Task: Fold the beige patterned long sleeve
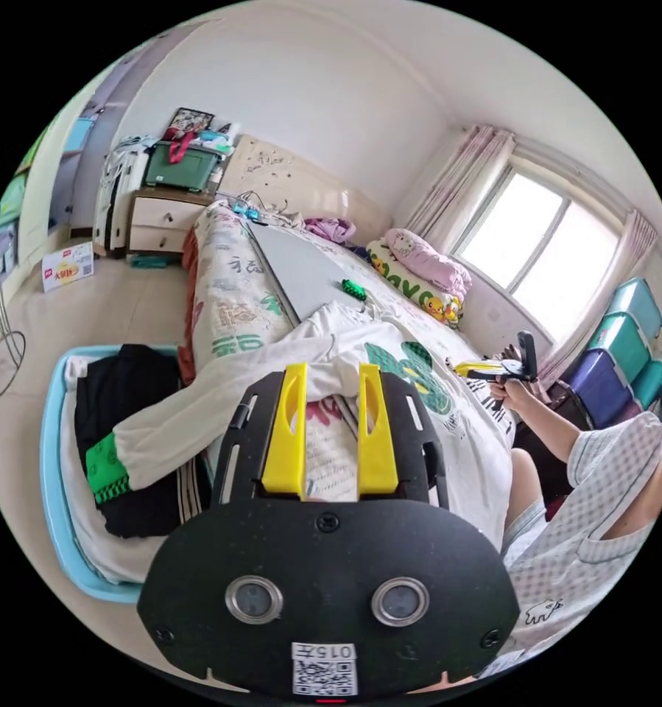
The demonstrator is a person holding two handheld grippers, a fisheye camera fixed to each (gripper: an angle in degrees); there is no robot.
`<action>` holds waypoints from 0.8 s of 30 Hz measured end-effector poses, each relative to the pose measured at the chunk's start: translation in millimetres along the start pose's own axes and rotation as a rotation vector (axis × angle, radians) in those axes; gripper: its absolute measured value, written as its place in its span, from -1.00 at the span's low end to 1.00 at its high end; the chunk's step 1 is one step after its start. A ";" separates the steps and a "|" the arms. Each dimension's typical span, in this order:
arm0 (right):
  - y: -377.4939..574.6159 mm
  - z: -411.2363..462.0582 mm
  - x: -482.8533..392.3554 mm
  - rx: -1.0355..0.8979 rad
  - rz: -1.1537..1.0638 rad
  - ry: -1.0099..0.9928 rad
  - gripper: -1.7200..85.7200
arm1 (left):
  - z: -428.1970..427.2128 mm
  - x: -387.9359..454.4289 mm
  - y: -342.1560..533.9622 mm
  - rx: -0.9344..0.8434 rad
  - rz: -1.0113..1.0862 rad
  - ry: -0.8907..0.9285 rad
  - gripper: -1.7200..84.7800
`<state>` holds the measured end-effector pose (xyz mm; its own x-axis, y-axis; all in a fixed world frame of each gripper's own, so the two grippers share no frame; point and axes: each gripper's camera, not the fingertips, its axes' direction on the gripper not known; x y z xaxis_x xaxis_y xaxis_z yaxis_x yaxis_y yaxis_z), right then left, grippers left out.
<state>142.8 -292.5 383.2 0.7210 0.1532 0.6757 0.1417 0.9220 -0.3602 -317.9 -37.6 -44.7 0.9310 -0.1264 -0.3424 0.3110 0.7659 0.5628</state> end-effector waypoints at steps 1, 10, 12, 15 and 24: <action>-7.3 -10.6 7.0 0.008 0.021 0.010 -0.82 | 22.2 7.3 -17.0 -0.024 0.008 -0.003 -0.71; -211.7 -66.1 137.7 0.056 0.235 0.165 -0.73 | 220.4 61.8 -138.8 -0.173 0.115 -0.026 -0.72; -230.0 -55.8 165.8 -0.012 0.341 0.140 -0.69 | 253.6 77.7 -152.8 -0.160 0.141 -0.012 -0.72; -238.4 -65.9 186.8 -0.055 0.456 0.055 -0.69 | 297.5 106.8 -168.5 -0.160 0.175 0.048 -0.72; -241.8 -226.9 80.0 0.080 0.330 -0.475 -0.93 | 359.3 136.3 -220.6 -0.242 -0.029 0.133 -0.71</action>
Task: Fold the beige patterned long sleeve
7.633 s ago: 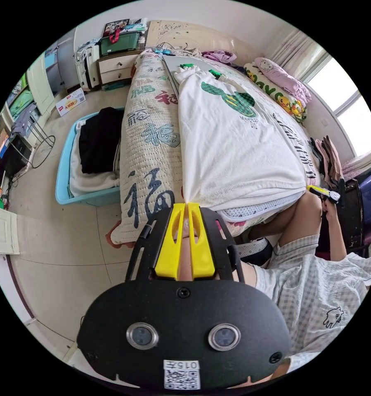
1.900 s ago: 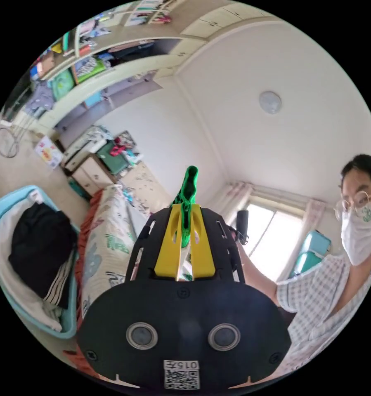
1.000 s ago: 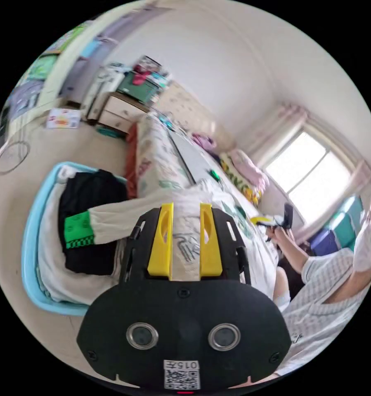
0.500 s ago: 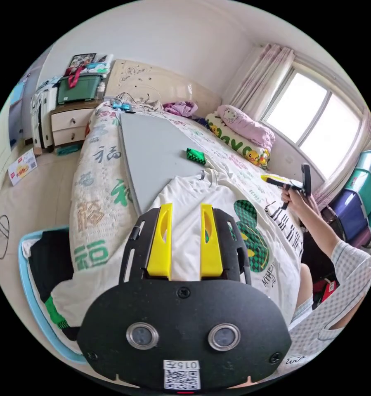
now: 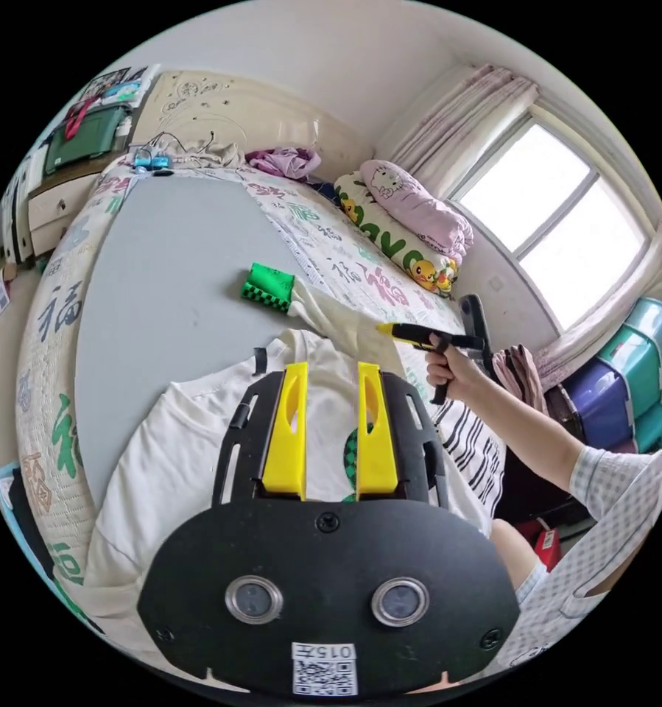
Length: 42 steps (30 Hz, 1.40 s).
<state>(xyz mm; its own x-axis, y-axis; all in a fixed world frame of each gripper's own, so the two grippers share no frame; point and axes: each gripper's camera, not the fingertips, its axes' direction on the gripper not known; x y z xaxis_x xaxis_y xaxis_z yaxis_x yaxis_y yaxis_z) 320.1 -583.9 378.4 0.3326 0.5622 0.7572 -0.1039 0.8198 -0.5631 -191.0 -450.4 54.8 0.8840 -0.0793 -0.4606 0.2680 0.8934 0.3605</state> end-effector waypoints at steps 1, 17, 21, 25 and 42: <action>5.6 -0.8 -21.1 -0.014 -0.033 -0.020 -0.93 | 0.0 0.9 -8.3 0.007 -0.044 0.022 -0.70; 168.5 -96.7 -180.0 -0.245 -0.126 0.046 -0.89 | 143.5 17.0 -32.2 -0.437 0.057 -0.343 -0.60; 183.9 -138.1 -171.5 -0.245 -0.166 0.144 -0.86 | 129.8 13.6 -29.4 -0.369 0.029 -0.314 -0.74; 183.6 -134.8 -183.0 -0.230 -0.250 0.137 -0.81 | 61.5 -14.1 -4.0 -0.201 -0.119 -0.155 -0.92; 250.8 64.7 -332.2 -0.809 -1.269 0.234 -0.64 | -24.2 -179.4 164.1 0.088 -0.724 0.188 -0.95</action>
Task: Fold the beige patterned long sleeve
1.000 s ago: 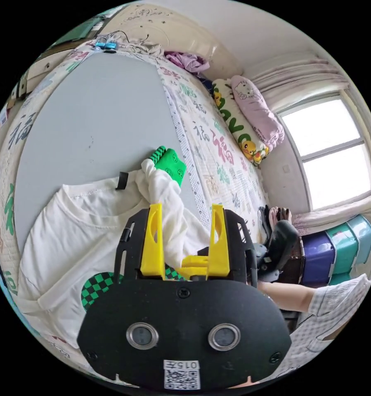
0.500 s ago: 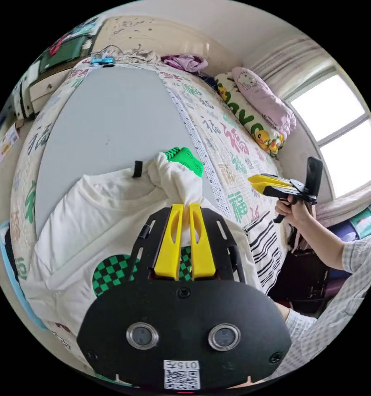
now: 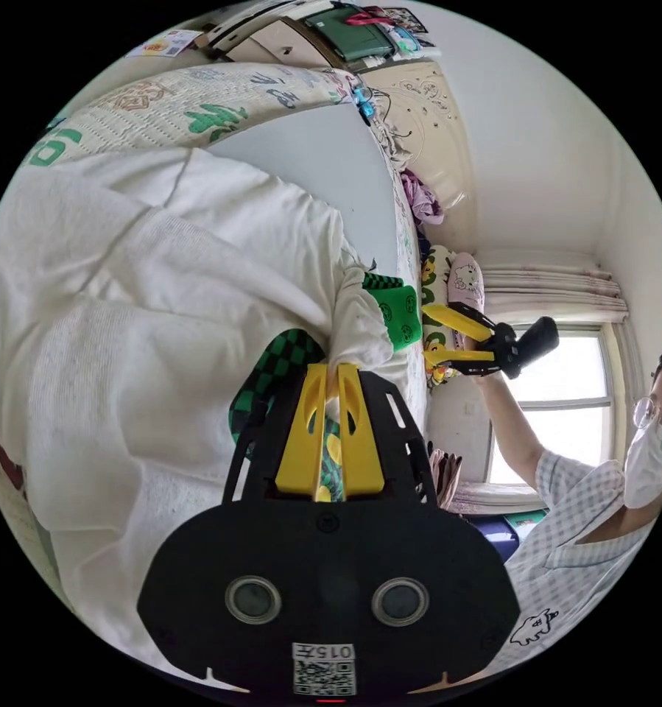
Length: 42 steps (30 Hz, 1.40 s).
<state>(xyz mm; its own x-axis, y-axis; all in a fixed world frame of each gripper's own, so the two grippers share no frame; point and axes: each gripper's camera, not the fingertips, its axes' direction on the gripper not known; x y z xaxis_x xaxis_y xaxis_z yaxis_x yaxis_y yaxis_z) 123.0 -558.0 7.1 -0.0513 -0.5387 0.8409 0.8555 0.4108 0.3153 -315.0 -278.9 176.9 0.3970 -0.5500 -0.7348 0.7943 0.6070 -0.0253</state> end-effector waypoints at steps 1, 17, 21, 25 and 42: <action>-3.4 4.1 -5.0 -0.034 -0.042 0.027 -0.64 | -2.9 -3.8 -0.9 -0.004 0.002 0.010 -0.95; -102.6 83.1 -48.2 -0.240 -0.526 0.396 -0.85 | -31.3 -22.1 3.2 -0.038 0.020 0.047 -0.94; -130.6 12.1 17.7 -0.223 -0.103 0.225 -0.93 | -38.6 -6.2 1.5 -0.025 0.104 0.104 -0.91; -83.7 -71.2 89.9 -0.224 0.323 -0.107 -0.94 | -57.4 23.6 -2.8 0.017 0.197 0.084 -0.90; 264.6 -62.1 217.8 -0.659 1.622 -0.647 -0.90 | 20.2 85.4 -79.3 -0.131 0.339 -0.447 -0.97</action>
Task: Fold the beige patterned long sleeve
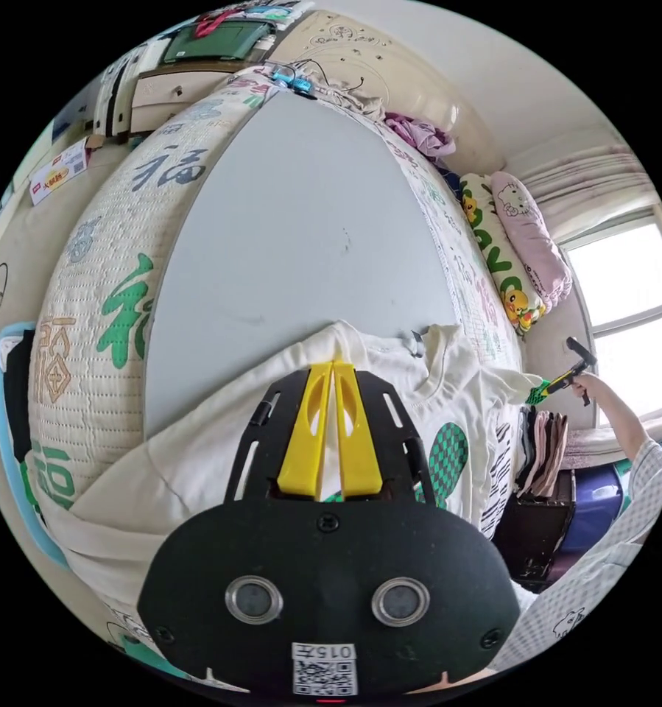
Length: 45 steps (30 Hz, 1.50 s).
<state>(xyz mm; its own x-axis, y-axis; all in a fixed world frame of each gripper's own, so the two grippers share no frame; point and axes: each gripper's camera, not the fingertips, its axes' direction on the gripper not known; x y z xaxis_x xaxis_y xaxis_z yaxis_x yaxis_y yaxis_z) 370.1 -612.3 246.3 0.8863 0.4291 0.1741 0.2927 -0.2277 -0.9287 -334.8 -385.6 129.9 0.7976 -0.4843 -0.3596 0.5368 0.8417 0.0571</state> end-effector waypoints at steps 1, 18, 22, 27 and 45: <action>-0.7 0.8 2.1 0.025 0.020 -0.018 -0.89 | -1.2 3.5 -0.5 -0.004 0.001 -0.018 -0.97; -27.3 33.8 -415.1 0.455 -0.836 0.082 -0.73 | -21.9 34.6 5.3 -0.075 0.200 -0.247 -0.92; -24.0 73.3 -417.5 0.469 -0.823 0.195 -0.75 | -23.1 44.9 0.2 -0.084 0.250 -0.304 -0.96; -14.4 104.4 -377.5 0.421 -0.802 0.183 -0.89 | -24.3 47.2 -11.5 -0.050 0.235 -0.334 -0.97; -5.5 111.6 -249.2 0.834 -0.499 -0.004 -0.80 | -44.6 28.3 -26.5 -0.027 0.143 -0.236 -0.91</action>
<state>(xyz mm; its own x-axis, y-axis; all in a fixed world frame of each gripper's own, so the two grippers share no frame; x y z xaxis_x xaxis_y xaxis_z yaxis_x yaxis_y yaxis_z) 107.6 -620.5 171.4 0.7277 0.3119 0.6108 0.2847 0.6729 -0.6827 -338.7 -410.9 76.7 0.9084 -0.3998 -0.1227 0.4094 0.9100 0.0657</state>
